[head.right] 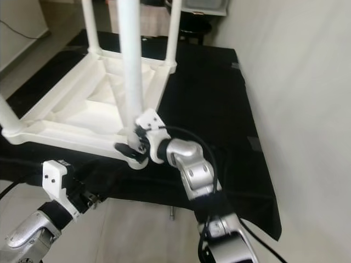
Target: Building children table
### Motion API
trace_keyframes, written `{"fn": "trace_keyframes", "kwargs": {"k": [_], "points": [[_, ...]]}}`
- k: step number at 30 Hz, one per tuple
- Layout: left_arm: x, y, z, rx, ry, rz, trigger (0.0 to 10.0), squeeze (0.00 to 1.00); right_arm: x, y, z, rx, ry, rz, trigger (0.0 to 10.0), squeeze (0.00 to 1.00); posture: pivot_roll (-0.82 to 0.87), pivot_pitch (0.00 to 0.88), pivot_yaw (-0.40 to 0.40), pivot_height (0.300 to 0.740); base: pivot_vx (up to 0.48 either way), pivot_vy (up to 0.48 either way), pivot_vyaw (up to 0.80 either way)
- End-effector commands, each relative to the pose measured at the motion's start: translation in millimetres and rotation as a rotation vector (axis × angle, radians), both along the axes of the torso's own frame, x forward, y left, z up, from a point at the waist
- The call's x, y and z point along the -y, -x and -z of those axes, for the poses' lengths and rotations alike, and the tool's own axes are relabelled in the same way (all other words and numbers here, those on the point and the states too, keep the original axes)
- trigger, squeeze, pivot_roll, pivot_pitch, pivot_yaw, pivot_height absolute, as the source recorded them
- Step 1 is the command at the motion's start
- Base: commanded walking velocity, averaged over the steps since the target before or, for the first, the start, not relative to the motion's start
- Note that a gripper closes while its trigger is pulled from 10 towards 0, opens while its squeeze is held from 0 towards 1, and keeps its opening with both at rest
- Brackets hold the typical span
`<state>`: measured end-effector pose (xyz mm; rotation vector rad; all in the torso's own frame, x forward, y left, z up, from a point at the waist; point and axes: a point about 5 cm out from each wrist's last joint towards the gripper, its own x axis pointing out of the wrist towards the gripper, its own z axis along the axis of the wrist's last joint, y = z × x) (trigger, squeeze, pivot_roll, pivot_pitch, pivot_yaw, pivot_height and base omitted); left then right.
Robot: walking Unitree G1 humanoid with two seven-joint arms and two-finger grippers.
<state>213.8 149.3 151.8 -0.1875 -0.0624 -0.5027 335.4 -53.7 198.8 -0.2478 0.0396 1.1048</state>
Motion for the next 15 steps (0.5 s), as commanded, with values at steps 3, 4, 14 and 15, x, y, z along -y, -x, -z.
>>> {"fn": "trace_keyframes", "kwargs": {"k": [3,4,14,15], "points": [[2.4,2.2,2.2,-0.014,0.001,0.001,10.0,0.00,-5.6,-3.1,-0.9,0.013,0.054,-0.176,10.0,0.00,0.03,0.127,-0.100,0.740,0.000,0.000,0.00],[2.5,2.7,2.1,-0.014,0.000,0.001,10.0,0.00,-6.7,-5.6,-1.7,0.010,0.065,-0.200,10.0,0.00,0.03,0.129,-0.098,0.740,0.000,0.000,0.00],[4.2,6.2,1.9,-0.019,-0.010,0.000,10.0,0.00,-7.8,-23.4,-14.7,0.007,0.043,-0.317,0.0,0.00,0.06,0.135,-0.093,0.740,0.000,0.000,0.00],[4.2,6.2,1.9,-0.019,-0.010,0.000,10.0,0.00,-7.8,-23.4,-14.7,0.007,0.043,-0.317,0.0,0.00,0.06,0.135,-0.093,0.740,0.000,0.000,0.00]]}}
